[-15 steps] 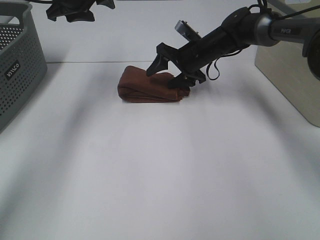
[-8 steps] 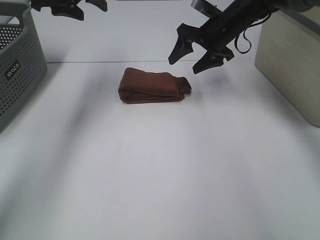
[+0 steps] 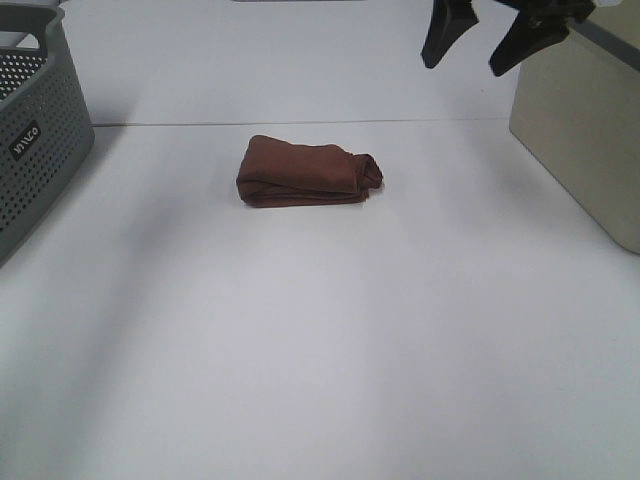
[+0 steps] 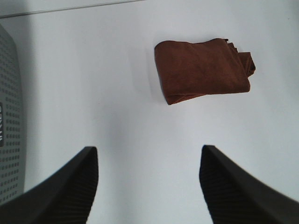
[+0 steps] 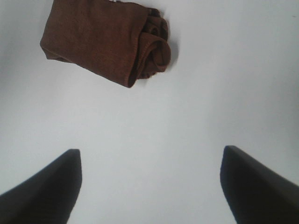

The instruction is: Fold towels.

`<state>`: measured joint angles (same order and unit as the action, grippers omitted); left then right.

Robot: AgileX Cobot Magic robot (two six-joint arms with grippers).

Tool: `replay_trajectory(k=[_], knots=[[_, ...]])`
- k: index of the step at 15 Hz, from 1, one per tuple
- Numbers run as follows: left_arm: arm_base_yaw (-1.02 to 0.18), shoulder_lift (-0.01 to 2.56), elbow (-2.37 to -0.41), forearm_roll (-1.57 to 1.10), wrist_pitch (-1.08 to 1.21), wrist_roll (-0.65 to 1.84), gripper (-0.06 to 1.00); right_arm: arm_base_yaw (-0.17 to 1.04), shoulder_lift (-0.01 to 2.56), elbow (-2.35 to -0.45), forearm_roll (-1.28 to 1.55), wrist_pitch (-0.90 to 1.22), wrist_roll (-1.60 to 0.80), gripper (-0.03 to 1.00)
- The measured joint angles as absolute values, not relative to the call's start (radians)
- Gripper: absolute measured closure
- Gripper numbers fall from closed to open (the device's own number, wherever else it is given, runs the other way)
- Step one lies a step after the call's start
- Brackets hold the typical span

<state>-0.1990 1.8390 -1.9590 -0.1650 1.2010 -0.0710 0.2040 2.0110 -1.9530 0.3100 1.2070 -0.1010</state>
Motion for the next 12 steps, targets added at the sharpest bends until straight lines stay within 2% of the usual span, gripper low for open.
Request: replay_trajectory(k=[2,5,12], knots=[[-0.199,1.764,-1.949,-0.131,1.209,-0.07,0.34,0.204,1.854,-1.818,0.266,1.207,-0.096,0.2],[-0.199,1.597,-1.811,-0.096,1.21,-0.044,0.34,0.204,1.607,-1.587,0.204,1.21,-0.095,0.2],[-0.199,1.057,-1.244,-0.095,1.215,-0.033,0.34,0.204,1.044,-1.114,0.177,1.212,-0.095,0.2]])
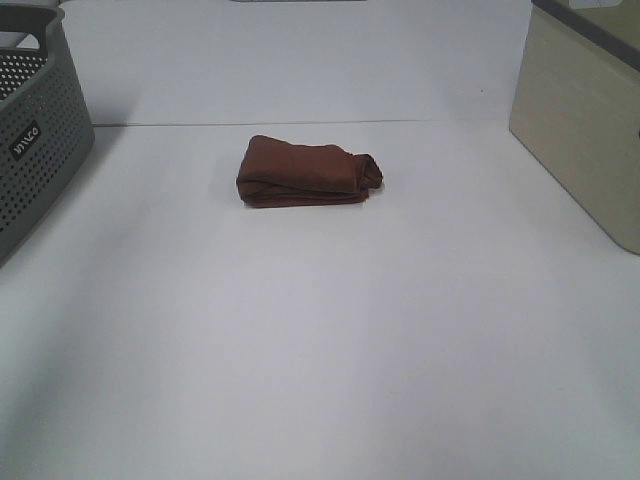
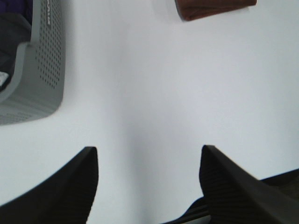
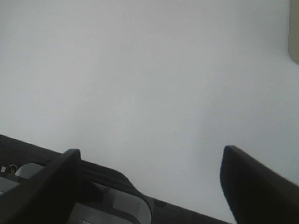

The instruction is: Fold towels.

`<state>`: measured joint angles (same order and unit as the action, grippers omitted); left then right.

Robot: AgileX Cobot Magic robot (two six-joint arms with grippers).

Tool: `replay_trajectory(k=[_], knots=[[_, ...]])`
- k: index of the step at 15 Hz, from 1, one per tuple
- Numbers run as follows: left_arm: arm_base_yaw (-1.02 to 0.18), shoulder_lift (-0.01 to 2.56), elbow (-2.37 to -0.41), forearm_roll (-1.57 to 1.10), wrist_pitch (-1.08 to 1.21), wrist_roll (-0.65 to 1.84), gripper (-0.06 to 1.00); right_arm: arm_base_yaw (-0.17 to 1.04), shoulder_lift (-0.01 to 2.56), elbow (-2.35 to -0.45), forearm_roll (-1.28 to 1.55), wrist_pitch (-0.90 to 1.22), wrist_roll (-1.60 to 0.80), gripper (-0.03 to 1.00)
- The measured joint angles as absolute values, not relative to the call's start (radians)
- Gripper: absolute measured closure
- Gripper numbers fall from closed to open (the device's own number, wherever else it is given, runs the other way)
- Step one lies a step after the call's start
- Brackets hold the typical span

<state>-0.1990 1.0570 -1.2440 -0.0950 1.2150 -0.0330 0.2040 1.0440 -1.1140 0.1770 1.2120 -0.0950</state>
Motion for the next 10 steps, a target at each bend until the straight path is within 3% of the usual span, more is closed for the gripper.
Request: replay_trajectory(k=[4,10], knots=[[-0.199,0.527,-0.861,-0.099,1.218,-0.017,0.34,0.204,0.611,-0.799,0.164,1.161,-0.102,0.2],[-0.199,0.082,-0.617,-0.125,1.206,0.063,0.34,0.204,0.192,-0.576,0.156,1.156,-0.138,0.2]])
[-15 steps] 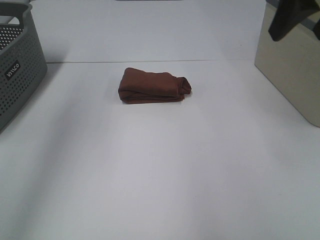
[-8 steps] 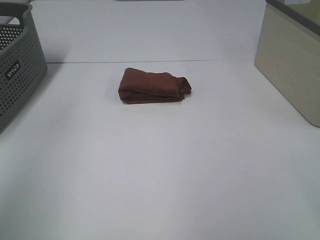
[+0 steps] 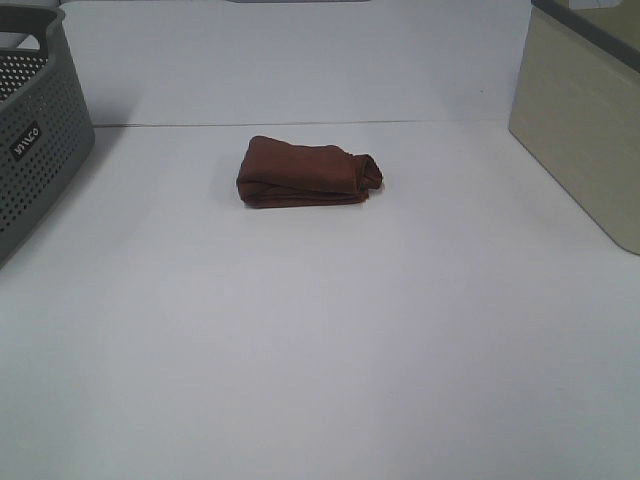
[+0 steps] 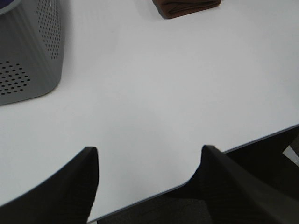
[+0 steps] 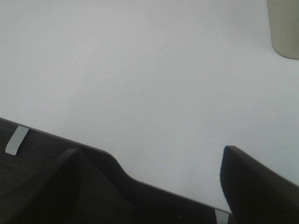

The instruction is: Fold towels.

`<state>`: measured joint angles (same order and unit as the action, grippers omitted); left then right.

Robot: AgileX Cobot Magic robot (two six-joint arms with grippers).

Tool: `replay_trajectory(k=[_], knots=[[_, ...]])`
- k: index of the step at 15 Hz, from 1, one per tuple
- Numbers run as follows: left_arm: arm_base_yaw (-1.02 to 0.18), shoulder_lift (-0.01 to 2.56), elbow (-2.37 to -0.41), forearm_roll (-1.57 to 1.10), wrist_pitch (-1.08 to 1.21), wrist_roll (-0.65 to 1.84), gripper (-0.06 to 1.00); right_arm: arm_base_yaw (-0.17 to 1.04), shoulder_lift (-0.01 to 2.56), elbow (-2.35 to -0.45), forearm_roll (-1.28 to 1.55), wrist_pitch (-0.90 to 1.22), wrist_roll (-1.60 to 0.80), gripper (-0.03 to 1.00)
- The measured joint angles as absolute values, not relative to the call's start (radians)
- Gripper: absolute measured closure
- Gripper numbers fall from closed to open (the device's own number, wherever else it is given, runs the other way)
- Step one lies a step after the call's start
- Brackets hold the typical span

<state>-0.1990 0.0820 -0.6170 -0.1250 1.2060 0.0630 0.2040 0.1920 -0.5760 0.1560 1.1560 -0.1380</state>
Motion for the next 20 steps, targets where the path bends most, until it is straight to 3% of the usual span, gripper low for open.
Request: replay_trajectory(k=[4,17,20], knots=[[-0.199,0.003,-0.514,-0.166,1.073,0.119,0.34,0.204,0.026,-0.548,0.096,1.156,-0.142,0.2],[-0.196,-0.003,-0.5,-0.169,1.057,0.131,0.34,0.205,0.016,-0.508,0.061,1.074,-0.143,0.2],[-0.129,-0.006,-0.5,-0.169,1.057,0.131,0.34,0.205,0.016,-0.508,0.061,1.074,-0.143,0.2]])
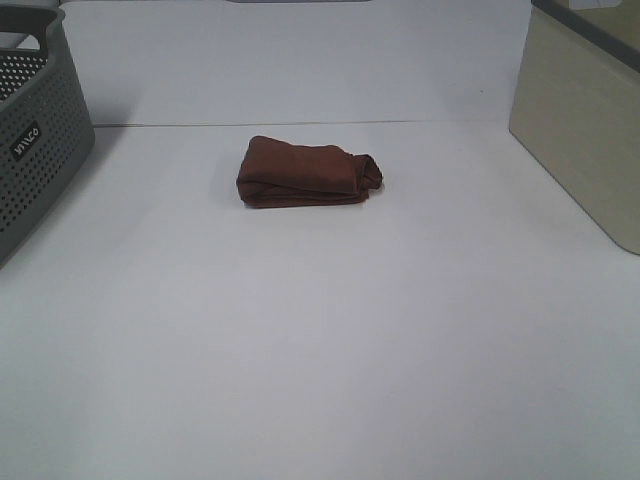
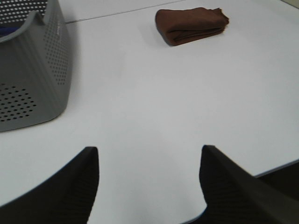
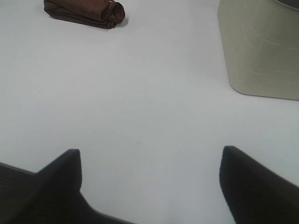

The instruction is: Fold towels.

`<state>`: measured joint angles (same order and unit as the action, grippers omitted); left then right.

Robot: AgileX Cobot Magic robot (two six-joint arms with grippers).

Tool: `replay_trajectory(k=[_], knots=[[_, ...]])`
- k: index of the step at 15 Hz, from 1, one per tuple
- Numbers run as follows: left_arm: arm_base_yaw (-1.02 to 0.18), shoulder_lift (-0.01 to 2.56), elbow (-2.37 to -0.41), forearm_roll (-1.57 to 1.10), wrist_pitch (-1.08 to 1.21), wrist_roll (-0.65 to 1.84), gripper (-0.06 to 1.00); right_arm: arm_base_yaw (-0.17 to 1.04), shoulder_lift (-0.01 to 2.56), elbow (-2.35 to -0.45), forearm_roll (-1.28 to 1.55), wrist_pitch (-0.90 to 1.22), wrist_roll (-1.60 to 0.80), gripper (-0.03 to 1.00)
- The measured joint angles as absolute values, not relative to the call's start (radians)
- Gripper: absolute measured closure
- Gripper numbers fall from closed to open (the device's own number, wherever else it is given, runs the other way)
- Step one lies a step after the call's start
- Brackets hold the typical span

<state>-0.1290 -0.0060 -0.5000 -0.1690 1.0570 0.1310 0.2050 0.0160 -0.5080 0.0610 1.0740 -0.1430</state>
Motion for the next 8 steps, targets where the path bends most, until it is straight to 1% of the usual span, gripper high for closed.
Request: replay_trajectory(k=[3,4,8], knots=[[-0.015,-0.006,-0.5,-0.169,1.057,0.131,0.34,0.205,0.016,-0.508,0.061,1.074,-0.143,0.2],[-0.001,-0.006,-0.5,-0.169,1.057,0.131,0.34,0.172,0.016,-0.508,0.062,1.074,-0.143,0.2],[-0.027,-0.006,-0.5,-0.169,1.057,0.131,0.34,0.039,0.016,-0.508,0.067,1.074,-0.143,0.2]])
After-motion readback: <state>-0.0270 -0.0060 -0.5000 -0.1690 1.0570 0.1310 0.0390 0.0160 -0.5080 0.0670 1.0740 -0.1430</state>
